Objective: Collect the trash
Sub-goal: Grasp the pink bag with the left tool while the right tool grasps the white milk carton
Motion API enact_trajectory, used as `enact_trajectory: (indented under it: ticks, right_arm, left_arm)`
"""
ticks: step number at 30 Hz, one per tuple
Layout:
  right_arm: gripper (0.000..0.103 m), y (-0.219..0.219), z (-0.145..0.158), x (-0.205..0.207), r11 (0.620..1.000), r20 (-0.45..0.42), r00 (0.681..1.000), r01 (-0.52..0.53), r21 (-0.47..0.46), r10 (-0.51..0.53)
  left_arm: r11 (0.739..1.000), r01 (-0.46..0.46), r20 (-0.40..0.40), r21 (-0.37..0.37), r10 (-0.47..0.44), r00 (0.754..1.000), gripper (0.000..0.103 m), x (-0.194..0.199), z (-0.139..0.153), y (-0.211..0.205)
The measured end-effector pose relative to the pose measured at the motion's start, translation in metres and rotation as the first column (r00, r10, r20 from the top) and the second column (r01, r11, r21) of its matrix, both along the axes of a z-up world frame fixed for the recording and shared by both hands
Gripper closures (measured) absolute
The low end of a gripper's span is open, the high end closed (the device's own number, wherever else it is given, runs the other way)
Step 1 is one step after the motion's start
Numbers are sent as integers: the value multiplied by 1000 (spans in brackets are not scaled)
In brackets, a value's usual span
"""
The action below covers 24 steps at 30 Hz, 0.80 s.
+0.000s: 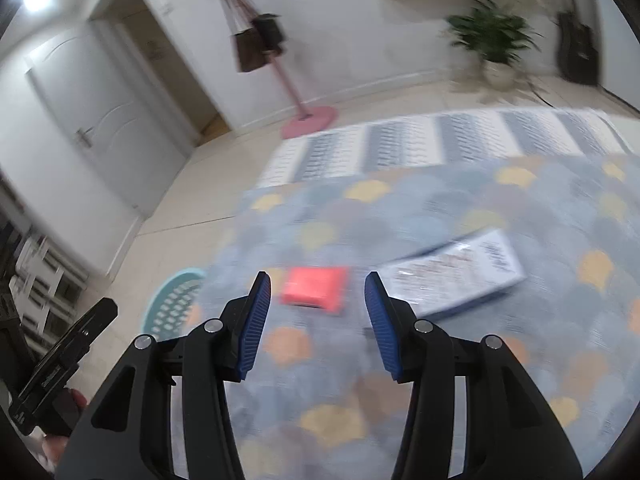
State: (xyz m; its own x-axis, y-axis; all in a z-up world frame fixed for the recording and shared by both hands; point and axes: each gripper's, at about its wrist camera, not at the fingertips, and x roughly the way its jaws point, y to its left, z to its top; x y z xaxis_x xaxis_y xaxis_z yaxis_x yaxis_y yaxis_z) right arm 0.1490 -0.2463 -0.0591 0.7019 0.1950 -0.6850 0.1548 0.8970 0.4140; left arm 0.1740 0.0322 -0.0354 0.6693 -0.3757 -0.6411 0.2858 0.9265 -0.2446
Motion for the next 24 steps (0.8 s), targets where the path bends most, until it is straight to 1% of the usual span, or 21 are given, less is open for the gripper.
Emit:
enact_trajectory:
  ticks: [2,4,7,9,10,12,13,14,16,17,18,19,21,22,24]
  right_arm:
    - [57,-19,-10,-3,999,-34,999,40,8,-40]
    - [57,-33,-20,-5,997,-63,996,71,22,-69]
    - [57,-51,-39,-3,991,-123,987,112,70,-102]
    - [57,-56,-46,-2,987,-154,981,136,85,-121]
    - [57,-59,-49,-1,985,-170,976,150,84,-134]
    - [57,-64,-55,3,982,-185,971,168,85,-150]
    - [57,-66,-58,6,981,-192,969,173,92,-153]
    - [55,-69,-62,11,978,-203,967,177,111,-153]
    - [43,-74,-66,18,969,-213,962,202,144,-169]
    - [38,-77,-68,22,959,-216,958,227,168,-189]
    - [29,-80,-69,26,950,-220,954,248,189,-205]
    - [24,-83,-70,30,939,-224,949,269,214,-221]
    - [24,-86,-75,44,920,-240,942,293,259,-233]
    - [24,-85,-76,50,920,-249,941,293,261,-230]
    - [24,-80,-77,67,927,-265,937,291,237,-226]
  left_arm:
    - [999,50,-63,-23,-51,997,37,9,-11,-18]
    - [997,81,-130,-18,-82,988,38,23,-27,-41]
    - [997,81,-210,0,-79,974,39,42,-49,-62]
    - [998,55,-280,-42,-65,958,39,57,-66,-71]
    - [996,39,-311,-77,-61,948,39,63,-74,-73]
    - [984,17,-361,-176,-81,929,39,68,-90,-75]
    - [977,15,-372,-212,-95,923,39,69,-95,-77]
    - [973,11,-382,-230,-101,919,39,70,-100,-78]
    - [977,7,-401,-215,-95,911,39,74,-107,-83]
    - [977,8,-398,-214,-94,912,39,76,-107,-84]
    - [976,6,-393,-217,-93,915,38,78,-106,-84]
    - [975,4,-388,-222,-92,917,37,81,-105,-84]
    - [972,5,-380,-234,-96,920,37,85,-103,-83]
    - [972,6,-375,-235,-97,922,37,86,-102,-83]
    - [972,5,-366,-233,-92,926,37,89,-103,-83]
